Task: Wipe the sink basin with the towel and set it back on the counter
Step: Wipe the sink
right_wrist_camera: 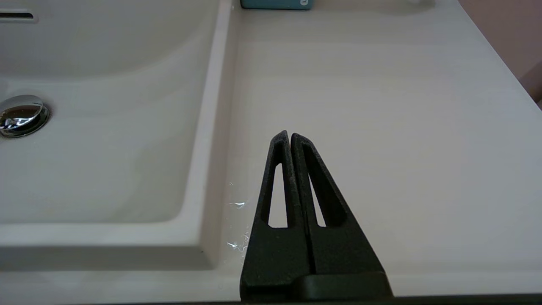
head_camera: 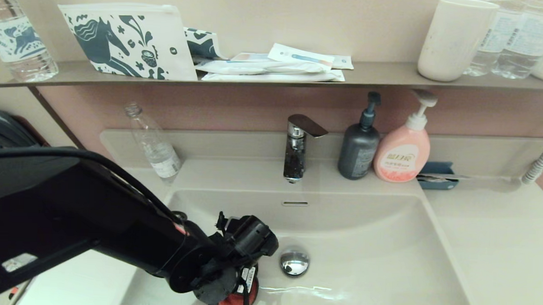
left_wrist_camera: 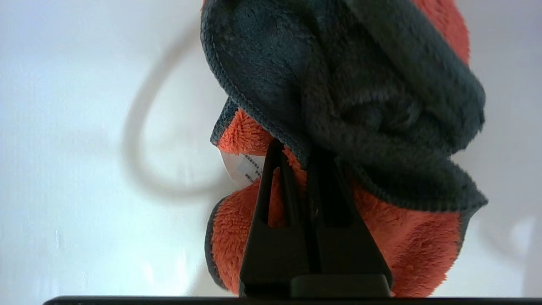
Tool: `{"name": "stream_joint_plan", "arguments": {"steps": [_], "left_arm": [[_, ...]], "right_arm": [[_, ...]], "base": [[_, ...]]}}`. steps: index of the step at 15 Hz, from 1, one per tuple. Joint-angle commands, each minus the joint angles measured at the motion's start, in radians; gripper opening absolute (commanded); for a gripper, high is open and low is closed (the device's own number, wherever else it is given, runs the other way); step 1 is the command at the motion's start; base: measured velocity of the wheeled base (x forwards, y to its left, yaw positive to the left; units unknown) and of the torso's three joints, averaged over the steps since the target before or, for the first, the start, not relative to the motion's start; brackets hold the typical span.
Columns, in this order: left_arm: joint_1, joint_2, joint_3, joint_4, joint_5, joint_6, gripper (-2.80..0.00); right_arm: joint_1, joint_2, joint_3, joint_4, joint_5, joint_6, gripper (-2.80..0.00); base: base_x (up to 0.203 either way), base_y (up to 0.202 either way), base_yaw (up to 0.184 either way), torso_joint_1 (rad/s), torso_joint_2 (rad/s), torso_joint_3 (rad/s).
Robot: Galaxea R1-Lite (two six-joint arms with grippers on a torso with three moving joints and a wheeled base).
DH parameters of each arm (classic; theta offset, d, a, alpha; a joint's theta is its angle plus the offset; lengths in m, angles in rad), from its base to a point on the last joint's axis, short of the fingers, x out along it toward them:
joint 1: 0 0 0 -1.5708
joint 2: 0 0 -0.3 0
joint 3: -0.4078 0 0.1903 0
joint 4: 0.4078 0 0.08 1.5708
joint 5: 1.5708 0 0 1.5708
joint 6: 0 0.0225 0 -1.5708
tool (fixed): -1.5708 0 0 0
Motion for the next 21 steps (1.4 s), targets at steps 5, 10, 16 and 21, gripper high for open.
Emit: {"name": "stream_joint_plan", "arguments": {"steps": [5,10,16,21], "left_arm": [[0.032,0.023,0.137,-0.410,0.008,0.149,-2.80],[0.032,0.030,0.125,-0.544,0.012,0.224,-2.80],[0.007,0.075,0.033,-0.574,0.069,0.251,-2.80],[-0.068,0.095,-0.057,-0.543,0.124,0.223,-2.80]], "right_arm": [[0.000,0.001,0.000,0.000,0.000,0.000,-2.80],[0.000,0.001,0.000,0.000,0.000,0.000,-2.80],[0.000,0.001,0.000,0.000,0.000,0.000,-2.80],[0.000,0.001,0.000,0.000,0.000,0.000,-2.80]], "base": [[0.000,0.000,0.000,0.000,0.00,0.000],[0.000,0.000,0.000,0.000,0.00,0.000],[0.000,0.000,0.000,0.000,0.00,0.000],[0.000,0.000,0.000,0.000,0.00,0.000]]}}
